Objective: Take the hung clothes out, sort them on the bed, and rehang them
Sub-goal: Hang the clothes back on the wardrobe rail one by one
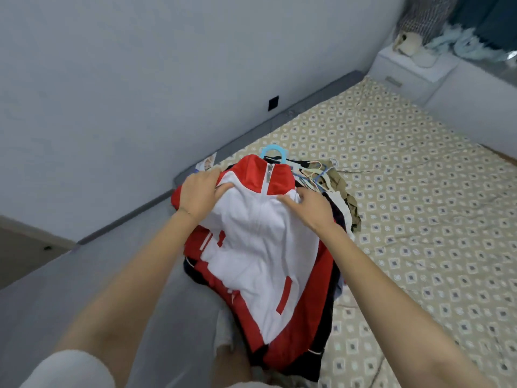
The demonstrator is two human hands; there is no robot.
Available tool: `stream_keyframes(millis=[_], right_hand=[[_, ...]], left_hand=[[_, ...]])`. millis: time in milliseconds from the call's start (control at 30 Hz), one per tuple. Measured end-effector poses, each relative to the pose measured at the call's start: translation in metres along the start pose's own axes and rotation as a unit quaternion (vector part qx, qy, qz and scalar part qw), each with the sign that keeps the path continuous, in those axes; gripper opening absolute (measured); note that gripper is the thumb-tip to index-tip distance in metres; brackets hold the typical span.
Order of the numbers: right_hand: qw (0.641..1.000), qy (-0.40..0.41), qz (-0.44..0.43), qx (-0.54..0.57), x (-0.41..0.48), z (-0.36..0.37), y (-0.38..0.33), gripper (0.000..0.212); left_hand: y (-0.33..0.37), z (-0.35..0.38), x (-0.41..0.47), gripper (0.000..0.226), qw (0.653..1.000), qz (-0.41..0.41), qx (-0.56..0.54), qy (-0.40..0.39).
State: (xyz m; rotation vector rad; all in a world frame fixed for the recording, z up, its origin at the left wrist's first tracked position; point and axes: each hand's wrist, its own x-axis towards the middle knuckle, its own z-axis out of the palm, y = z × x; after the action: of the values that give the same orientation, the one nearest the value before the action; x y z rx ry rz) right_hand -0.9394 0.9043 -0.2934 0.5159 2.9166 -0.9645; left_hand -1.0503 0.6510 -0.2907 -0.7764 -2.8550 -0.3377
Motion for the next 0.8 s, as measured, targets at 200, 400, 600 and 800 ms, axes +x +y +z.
stream_keyframes(millis=[200,400,600,800], right_hand=[[0.995,-0.01,-0.1,-0.005,-0.022,0.018,-0.087,0.059],[0.98,0.008,-0.198,-0.011,-0.067,0.065,-0.17,0.063],[0.957,0.031,-0.287,-0.012,-0.139,0.107,-0.228,0.066],[0.922,0.023,-0.386,0.017,-0.215,0.14,-0.273,0.061]], left_hand=[[-0.056,-0.063,-0.073,0.046,0.992,-0.119,-0.022,0.031],[-0.115,-0.111,-0.179,0.038,0.977,-0.202,-0.027,0.06],[-0.155,-0.14,-0.303,0.046,0.961,-0.262,-0.039,0.075],[-0.156,-0.175,-0.405,0.047,0.955,-0.27,-0.069,0.104]])
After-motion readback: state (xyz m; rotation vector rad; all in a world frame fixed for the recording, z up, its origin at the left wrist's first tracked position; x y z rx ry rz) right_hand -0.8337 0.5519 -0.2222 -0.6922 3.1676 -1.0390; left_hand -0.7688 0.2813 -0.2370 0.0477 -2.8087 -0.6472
